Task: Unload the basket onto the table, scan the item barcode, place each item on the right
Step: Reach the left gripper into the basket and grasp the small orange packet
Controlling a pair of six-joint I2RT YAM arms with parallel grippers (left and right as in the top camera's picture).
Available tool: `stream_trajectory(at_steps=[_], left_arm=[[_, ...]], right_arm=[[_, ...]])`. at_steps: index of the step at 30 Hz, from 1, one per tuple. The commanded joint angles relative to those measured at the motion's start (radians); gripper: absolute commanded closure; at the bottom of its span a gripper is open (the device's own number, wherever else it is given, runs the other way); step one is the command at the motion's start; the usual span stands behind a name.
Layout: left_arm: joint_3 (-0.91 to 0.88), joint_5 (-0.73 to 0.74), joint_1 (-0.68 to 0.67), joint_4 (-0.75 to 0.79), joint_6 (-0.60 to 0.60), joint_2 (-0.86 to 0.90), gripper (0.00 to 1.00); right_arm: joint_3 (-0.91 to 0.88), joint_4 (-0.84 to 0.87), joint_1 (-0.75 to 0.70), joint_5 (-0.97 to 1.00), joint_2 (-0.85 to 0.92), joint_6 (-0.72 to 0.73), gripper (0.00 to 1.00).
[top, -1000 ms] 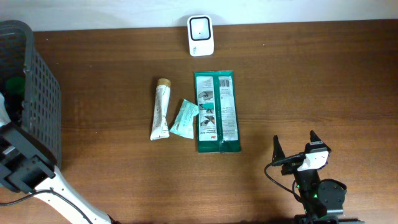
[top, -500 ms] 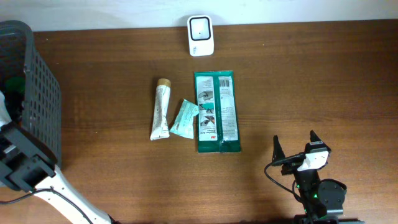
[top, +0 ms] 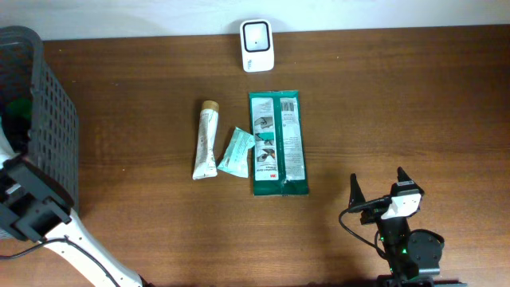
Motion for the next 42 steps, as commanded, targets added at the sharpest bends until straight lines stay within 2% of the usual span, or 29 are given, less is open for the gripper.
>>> stream_trajectory(at_steps=[1,5,13,14,16,18,29,32,37,42], left_arm=[[0.239,0.019,0.002,-0.086,0.001,-0.032,1.00],[0.351,0.055,-0.001,-0.115,0.001,-0.090,1.00],[0.342,0.055,-0.007,-0.159,0.001,-0.113,1.00],[0.340,0.055,-0.008,-0.163,0.001,-0.111,0.92],[0.324,0.056,-0.012,-0.166,0.021,-0.098,0.62],[0.291,0.089,-0.013,-0.154,0.073,-0.080,0.50],[-0.149,0.116,-0.021,0.053,0.115,-0.058,0.38],[-0.203,0.116,-0.021,0.100,0.114,-0.058,0.35],[-0.265,0.116,-0.022,0.169,0.114,-0.058,0.25],[-0.323,0.116,-0.022,0.208,0.114,-0.058,0.27]], right_arm=[[-0.007,-0.001,0.005,0.002,-0.005,-0.003,0.02],[-0.007,-0.001,0.005,0.002,-0.005,-0.003,0.02],[-0.007,-0.001,0.005,0.002,-0.005,-0.003,0.02],[-0.007,-0.002,0.005,0.002,-0.005,-0.003,0.02],[-0.007,-0.001,0.005,0.002,-0.005,-0.003,0.02],[-0.007,-0.001,0.005,0.002,-0.005,-0.003,0.02],[-0.007,-0.001,0.005,0.002,-0.005,-0.003,0.02],[-0.007,-0.001,0.005,0.002,-0.005,-0.003,0.02],[-0.007,-0.001,0.005,0.002,-0.005,-0.003,0.02],[-0.007,-0.001,0.005,0.002,-0.005,-0.003,0.02]])
